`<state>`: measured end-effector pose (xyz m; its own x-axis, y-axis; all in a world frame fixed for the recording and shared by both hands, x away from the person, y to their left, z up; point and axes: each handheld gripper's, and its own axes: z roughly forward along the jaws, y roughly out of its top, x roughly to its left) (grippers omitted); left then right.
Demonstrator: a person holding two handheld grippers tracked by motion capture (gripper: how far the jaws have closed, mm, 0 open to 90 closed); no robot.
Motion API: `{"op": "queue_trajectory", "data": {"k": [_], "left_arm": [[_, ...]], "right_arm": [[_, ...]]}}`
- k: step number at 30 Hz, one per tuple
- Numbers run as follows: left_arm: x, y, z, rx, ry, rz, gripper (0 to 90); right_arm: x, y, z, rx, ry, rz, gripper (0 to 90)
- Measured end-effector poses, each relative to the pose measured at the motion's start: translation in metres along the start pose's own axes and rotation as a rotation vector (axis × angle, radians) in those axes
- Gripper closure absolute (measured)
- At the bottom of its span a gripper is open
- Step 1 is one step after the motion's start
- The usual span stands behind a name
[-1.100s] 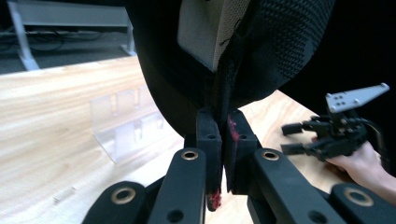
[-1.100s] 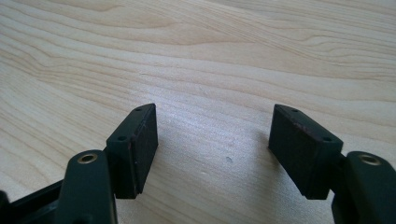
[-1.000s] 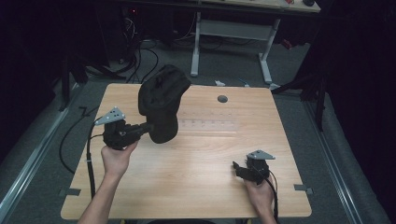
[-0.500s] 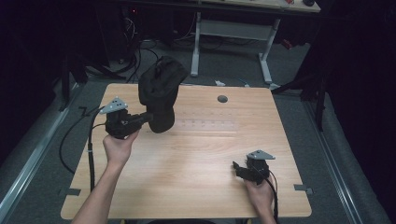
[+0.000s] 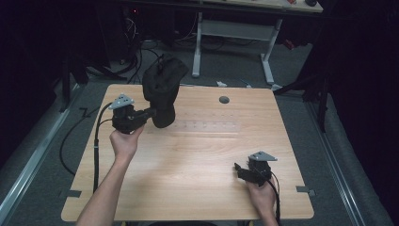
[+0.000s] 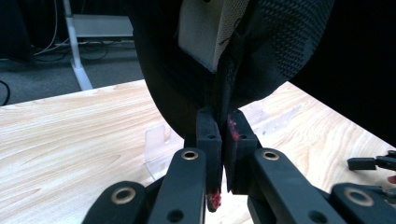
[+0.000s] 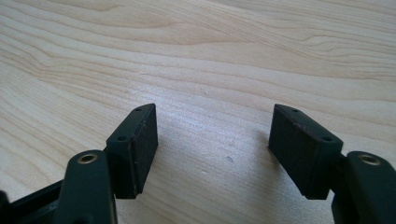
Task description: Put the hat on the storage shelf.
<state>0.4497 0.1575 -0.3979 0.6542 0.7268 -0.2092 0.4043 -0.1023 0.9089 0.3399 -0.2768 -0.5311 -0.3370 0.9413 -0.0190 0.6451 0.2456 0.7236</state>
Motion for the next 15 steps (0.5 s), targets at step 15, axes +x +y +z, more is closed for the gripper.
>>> {"op": "queue_trajectory", "data": {"k": [15], "left_arm": [[0.001,-0.005,0.016,-0.002,0.019,-0.001,86.4]], "right_arm": [[0.0,0.0,0.0,0.001,0.002,0.001,32.7]]}}
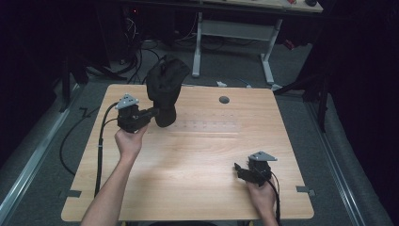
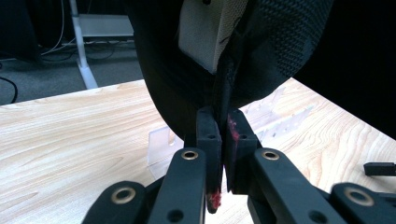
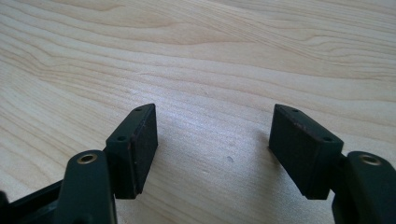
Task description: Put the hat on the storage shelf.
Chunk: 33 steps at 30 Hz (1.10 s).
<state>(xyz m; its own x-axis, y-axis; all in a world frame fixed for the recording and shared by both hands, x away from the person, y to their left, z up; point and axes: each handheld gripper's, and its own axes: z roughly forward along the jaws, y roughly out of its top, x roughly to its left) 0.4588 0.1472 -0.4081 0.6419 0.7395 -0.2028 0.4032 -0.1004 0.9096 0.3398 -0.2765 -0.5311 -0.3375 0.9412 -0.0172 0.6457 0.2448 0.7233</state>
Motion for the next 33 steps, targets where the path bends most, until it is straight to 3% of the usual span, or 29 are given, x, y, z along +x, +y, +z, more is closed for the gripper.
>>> {"op": "queue_trajectory", "data": {"k": [10,27,33], "left_arm": [[-0.0022,-0.0023,0.0068,-0.001,0.001,-0.004,86.3],[-0.0061,-0.0064,0.0042,-0.006,0.016,-0.015,86.2],[-0.0078,-0.0079,0.0029,-0.002,0.034,0.005,86.3]], "right_arm": [[0.0002,-0.0001,0.0,0.0,0.0,0.001,32.6],[0.0,-0.0001,0.0001,-0.002,-0.001,-0.006,32.6],[0.0,-0.0001,0.0001,-0.003,-0.001,-0.007,32.6]]}}
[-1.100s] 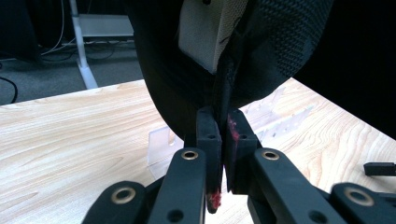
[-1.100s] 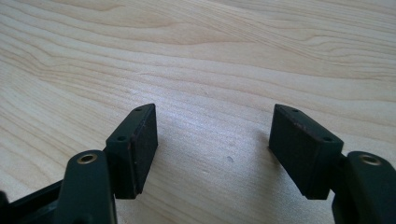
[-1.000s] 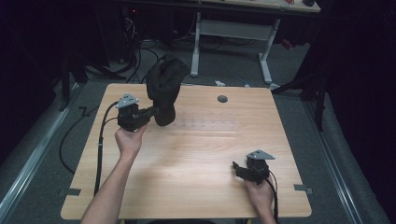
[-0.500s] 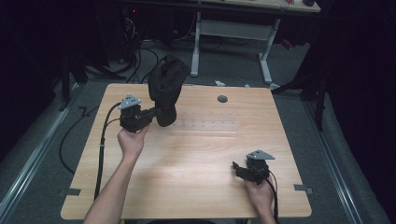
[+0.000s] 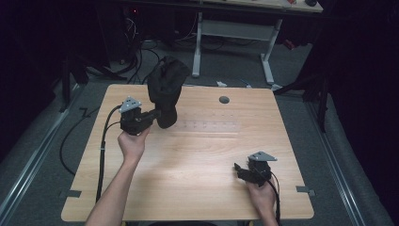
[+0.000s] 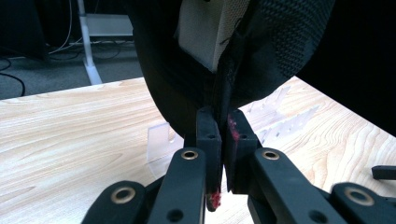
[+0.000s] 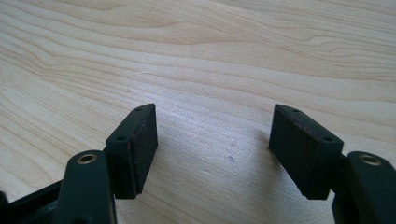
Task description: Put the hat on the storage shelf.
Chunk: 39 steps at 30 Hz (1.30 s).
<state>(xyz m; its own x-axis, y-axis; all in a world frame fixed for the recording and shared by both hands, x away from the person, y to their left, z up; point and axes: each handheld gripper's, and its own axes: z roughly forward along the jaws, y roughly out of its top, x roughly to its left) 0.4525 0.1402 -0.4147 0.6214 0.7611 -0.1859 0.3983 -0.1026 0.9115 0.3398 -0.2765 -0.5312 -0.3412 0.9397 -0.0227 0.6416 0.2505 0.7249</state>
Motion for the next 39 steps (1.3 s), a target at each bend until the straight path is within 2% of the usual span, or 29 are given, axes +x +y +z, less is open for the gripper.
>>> {"op": "queue_trajectory", "data": {"k": [4,9,18,28,36,39], "left_arm": [[-0.004,-0.002,0.003,0.008,0.007,0.016,86.3],[-0.004,-0.006,0.006,0.024,0.008,0.015,86.3],[-0.001,-0.02,0.011,0.057,-0.006,-0.011,85.7],[0.007,-0.023,0.008,0.071,0.006,-0.043,84.3],[0.008,-0.028,0.007,0.094,0.014,-0.068,71.2],[0.009,-0.028,0.003,0.088,0.016,-0.084,56.9]], "right_arm": [[0.0,0.0,0.0,0.001,0.001,0.004,32.6],[0.0,0.0,0.0,0.0,0.0,0.0,32.6],[0.001,0.0,0.0,0.002,0.002,0.005,32.6],[0.001,0.0,0.0,0.001,0.002,0.004,32.6],[0.001,0.0,0.0,0.001,0.002,0.004,32.6],[0.001,0.0,0.0,0.001,0.001,0.003,32.6]]}}
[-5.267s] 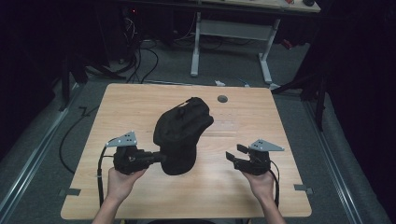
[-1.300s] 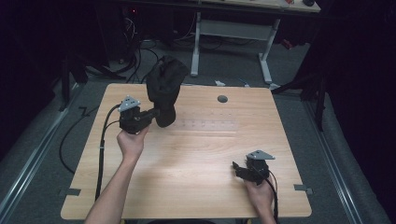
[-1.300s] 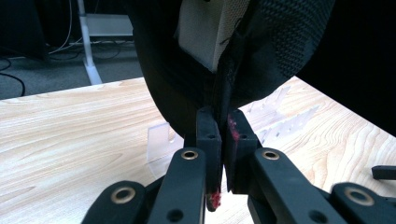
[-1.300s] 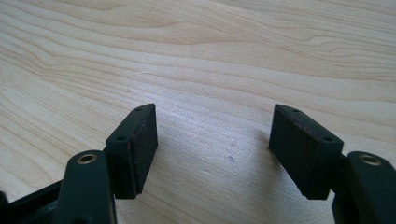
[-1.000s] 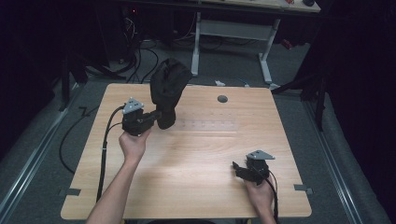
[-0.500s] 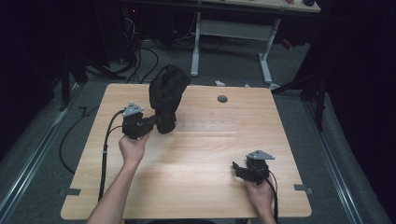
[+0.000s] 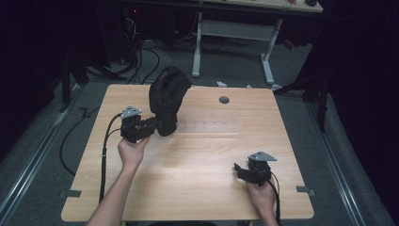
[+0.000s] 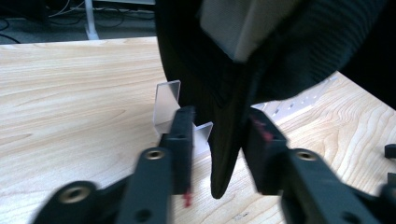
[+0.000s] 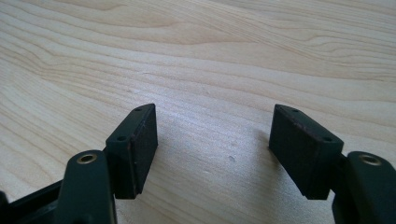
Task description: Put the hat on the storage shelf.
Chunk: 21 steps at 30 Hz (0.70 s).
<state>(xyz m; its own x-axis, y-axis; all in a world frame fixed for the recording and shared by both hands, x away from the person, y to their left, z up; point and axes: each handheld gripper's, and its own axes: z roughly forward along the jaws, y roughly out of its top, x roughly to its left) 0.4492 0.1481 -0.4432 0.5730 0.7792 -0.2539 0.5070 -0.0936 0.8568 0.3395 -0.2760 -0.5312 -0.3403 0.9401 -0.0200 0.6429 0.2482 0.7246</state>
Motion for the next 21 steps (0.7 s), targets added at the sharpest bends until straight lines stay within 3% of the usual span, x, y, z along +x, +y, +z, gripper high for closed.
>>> {"op": "queue_trajectory", "data": {"k": [6,21], "left_arm": [[0.0,0.0,-0.009,0.0,0.006,0.006,45.6],[0.002,-0.011,-0.034,0.01,0.003,-0.007,40.1]], "right_arm": [[0.0,0.0,0.0,0.001,0.0,0.001,32.6],[0.0,0.0,0.0,0.0,0.0,0.002,32.6]]}}
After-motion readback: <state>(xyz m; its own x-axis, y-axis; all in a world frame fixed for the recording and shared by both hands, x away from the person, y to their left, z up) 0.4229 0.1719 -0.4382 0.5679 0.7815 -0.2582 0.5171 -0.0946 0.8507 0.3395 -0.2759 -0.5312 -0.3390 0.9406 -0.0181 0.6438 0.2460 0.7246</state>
